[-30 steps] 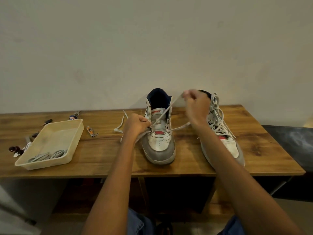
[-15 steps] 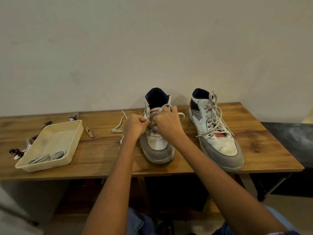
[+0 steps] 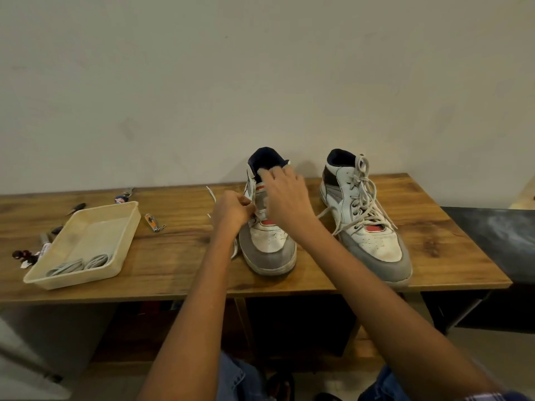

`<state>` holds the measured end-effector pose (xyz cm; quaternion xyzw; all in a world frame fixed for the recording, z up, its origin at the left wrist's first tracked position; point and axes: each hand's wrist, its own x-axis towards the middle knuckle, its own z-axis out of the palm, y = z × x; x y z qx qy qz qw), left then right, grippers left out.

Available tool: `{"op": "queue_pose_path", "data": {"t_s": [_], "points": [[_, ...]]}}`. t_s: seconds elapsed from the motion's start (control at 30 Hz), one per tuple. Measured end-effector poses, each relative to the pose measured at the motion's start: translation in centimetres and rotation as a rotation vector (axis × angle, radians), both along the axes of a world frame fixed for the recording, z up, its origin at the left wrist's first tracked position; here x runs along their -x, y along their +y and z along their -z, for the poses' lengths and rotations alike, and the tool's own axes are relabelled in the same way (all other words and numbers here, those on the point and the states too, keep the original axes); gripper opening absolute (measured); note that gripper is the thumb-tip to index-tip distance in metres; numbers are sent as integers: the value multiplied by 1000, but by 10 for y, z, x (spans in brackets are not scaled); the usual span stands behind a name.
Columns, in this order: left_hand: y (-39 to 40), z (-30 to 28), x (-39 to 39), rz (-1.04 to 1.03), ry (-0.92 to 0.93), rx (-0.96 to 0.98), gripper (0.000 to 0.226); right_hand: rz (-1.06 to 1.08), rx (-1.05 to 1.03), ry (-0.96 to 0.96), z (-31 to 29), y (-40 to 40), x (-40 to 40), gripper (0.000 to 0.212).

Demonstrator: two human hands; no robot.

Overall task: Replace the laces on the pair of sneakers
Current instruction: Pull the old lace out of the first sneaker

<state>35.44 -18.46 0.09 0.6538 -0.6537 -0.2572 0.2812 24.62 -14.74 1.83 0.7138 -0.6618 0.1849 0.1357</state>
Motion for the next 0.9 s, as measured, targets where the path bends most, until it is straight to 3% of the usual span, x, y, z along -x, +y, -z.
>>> {"op": "queue_pose_path", "data": {"t_s": [0.1,0.27,0.33,0.43,0.5,0.57,0.67,0.73,0.8,0.9], "points": [[0,0,0,8,-34,8,21,-47,-99,132,15,-5,-14,21],[1,1,0,7,0,5,22,-95,-168,83,26,-9,-8,20],[0,2,0,9,19,4,17,-66,-230,-200,22,-12,-3,17],[1,1,-2,-9,28,12,17,-28,-344,-971,-7,-11,15,26],[0,2,-2,-27,37,13,28,-47,-299,-1345,-33,-4,35,30],[0,2,-1,-34,24,17,33,-83,-167,-1537,-52,3,51,29],[0,2,0,-21,-2,25,27,-118,95,-1672,-72,11,64,29],[0,3,1,-22,-9,31,27,-135,202,-1586,-78,16,68,29],[-1,4,1,-25,-28,31,29,-12,120,-1170,-71,14,68,28],[1,2,2,-28,-34,37,9,214,-7,-632,-41,5,64,22]]}}
